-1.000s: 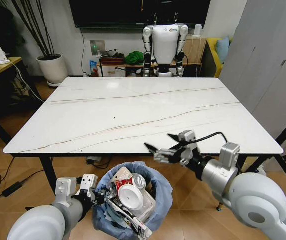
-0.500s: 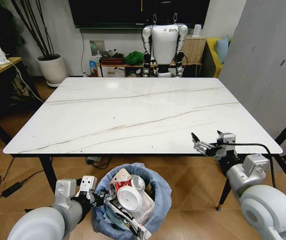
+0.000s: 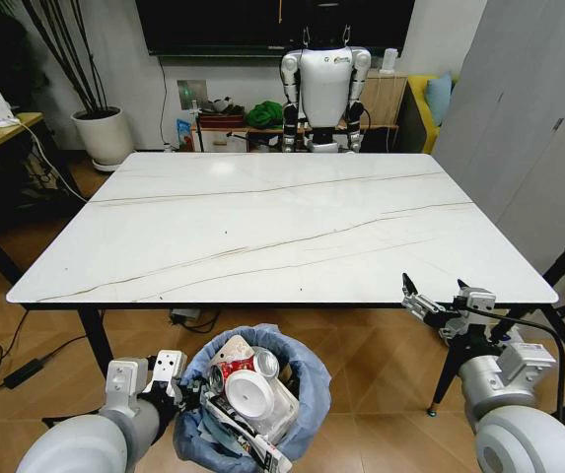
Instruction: Pick up the trash bin and place the trash from the table into it.
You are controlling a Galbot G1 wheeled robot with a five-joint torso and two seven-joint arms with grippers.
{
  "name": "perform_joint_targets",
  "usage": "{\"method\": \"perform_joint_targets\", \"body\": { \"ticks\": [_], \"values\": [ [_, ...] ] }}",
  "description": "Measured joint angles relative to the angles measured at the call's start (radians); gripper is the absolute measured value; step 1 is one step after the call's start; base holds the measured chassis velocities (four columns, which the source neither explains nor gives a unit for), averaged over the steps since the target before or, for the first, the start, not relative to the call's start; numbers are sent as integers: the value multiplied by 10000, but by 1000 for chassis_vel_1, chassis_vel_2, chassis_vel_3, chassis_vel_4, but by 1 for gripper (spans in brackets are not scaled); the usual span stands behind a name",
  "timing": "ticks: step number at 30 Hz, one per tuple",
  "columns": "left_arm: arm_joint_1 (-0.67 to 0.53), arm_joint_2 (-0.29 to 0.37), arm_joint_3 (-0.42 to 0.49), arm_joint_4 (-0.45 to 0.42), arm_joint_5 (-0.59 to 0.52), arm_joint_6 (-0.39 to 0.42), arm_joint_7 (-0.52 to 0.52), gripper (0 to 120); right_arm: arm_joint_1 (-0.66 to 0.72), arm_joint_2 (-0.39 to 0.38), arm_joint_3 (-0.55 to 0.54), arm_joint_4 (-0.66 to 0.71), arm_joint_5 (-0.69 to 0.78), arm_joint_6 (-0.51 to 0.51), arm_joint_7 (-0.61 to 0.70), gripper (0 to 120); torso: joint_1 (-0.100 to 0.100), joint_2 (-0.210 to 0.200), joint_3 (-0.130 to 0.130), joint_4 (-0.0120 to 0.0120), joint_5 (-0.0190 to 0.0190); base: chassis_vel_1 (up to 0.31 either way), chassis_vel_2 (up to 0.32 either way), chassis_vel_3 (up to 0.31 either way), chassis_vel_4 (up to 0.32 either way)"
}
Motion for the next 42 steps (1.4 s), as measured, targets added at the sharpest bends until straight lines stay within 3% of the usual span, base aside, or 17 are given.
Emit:
{"method": "perform_joint_targets", "body": {
  "ticks": [8, 20, 42],
  "values": [
    [53, -153, 14, 0, 19, 0, -159, 0, -437, 330, 73, 326, -283, 187, -23, 100, -77, -166, -90, -1, 0, 0, 0, 0, 0],
    [-1, -186, -81, 0, -61, 0, -332, 0, -975, 503, -384, 475, -594, 758, -866, 100, -374, -838, -462, -1, 1, 0, 0, 0, 0],
    [100, -467, -101, 1, 20, 0, -445, 0, -1252, 696, -922, 65, -1547, 1094, -989, 100, -845, -1898, -1051, 0, 2, 0, 0, 0, 0]
  ]
}}
